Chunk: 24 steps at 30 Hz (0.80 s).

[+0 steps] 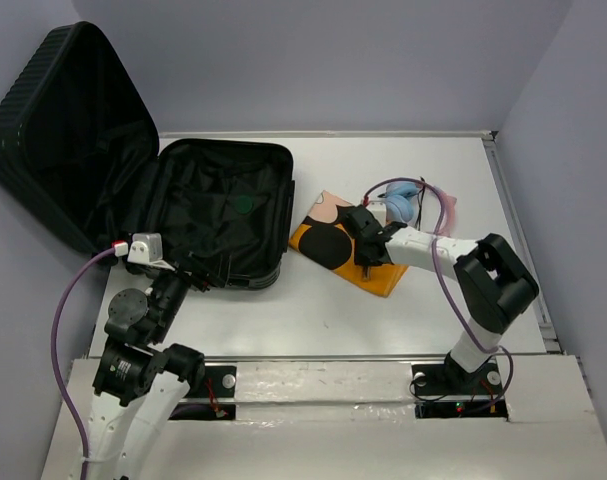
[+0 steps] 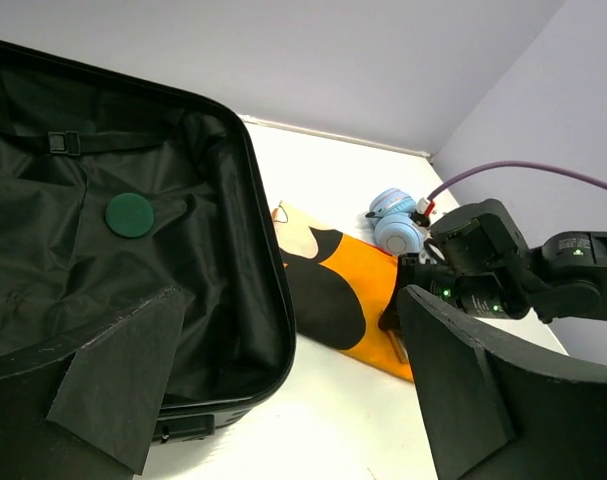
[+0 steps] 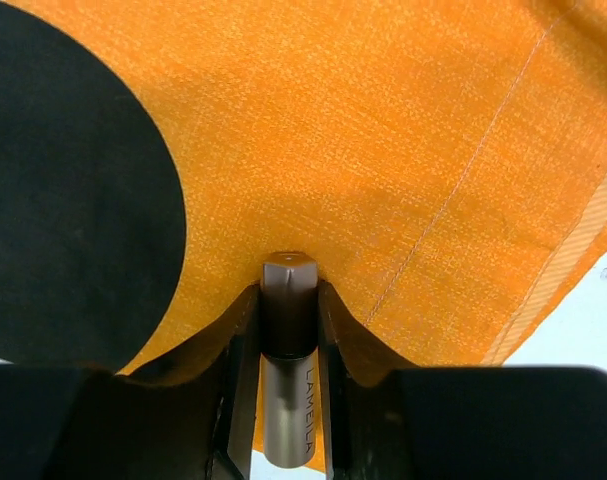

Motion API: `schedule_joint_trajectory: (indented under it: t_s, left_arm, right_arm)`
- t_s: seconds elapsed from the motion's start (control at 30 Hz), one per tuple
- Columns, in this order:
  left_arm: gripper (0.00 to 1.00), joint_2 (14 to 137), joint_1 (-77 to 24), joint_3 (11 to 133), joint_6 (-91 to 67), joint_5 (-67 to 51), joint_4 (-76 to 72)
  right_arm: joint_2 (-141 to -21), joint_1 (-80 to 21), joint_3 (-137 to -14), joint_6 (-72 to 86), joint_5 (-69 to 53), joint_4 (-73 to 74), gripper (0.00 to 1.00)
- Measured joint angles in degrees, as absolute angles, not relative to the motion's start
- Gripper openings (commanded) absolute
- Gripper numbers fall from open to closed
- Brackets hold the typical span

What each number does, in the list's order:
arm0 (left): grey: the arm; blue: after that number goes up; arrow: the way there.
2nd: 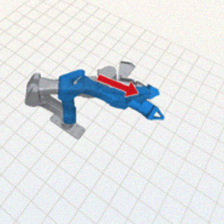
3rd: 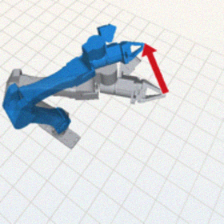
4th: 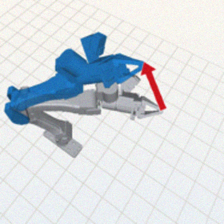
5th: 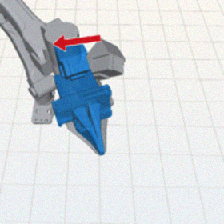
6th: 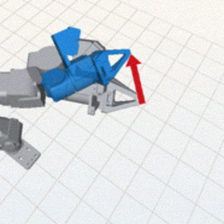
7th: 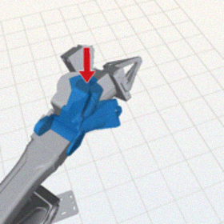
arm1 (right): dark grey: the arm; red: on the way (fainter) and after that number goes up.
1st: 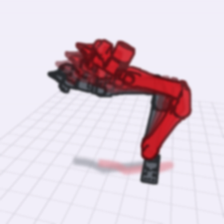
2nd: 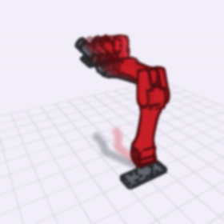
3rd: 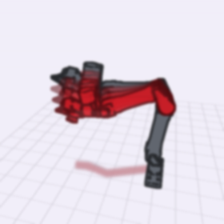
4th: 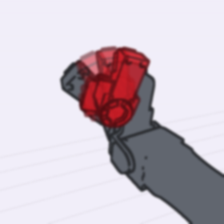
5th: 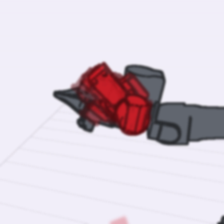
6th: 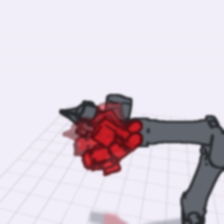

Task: Pack the luggage

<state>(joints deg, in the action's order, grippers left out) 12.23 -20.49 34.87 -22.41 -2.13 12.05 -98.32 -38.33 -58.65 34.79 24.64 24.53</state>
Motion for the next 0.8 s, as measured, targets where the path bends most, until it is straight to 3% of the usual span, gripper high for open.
schedule_joint_trajectory:
  t_s: [0.13,0.37,0.53,0.57,0.6,0.7,0.8]
  left_arm:
    - [0.99,12.2,-20.5,34.9,-22.5,-2.2,12.1]
    - [0.99,12.2,-20.5,34.9,-23.0,-2.1,12.0]
    - [0.99,12.3,-20.5,34.9,-23.1,-2.1,12.1]
    - [0.99,12.3,-20.5,34.9,-23.1,-2.0,12.1]
    - [0.99,12.3,-20.5,34.9,-23.1,-1.8,12.1]
    - [0.99,12.2,-20.5,34.9,-23.1,-1.3,12.2]
    - [0.99,11.7,-20.5,34.9,-23.1,-0.3,12.6]
  right_arm:
    - [-95.5,-38.3,-57.8,35.2,24.6,23.9,0.07]
    - [-79.5,-38.9,-58.2,33.6,20.3,21.6,0.07]
    - [-88.1,-44.6,-74.9,32.2,13.3,16.1,0.08]
    - [-92.8,-46.1,-80.7,31.9,12.1,15.4,0.17]
    - [-97.5,-47.4,-86.9,31.4,10.9,15.2,0.46]
    - [-108.6,-50.2,-100.0,30.7,7.4,14.1,0.81]
    - [-116.5,-52.1,-107.9,29.4,3.1,15.4,0.82]
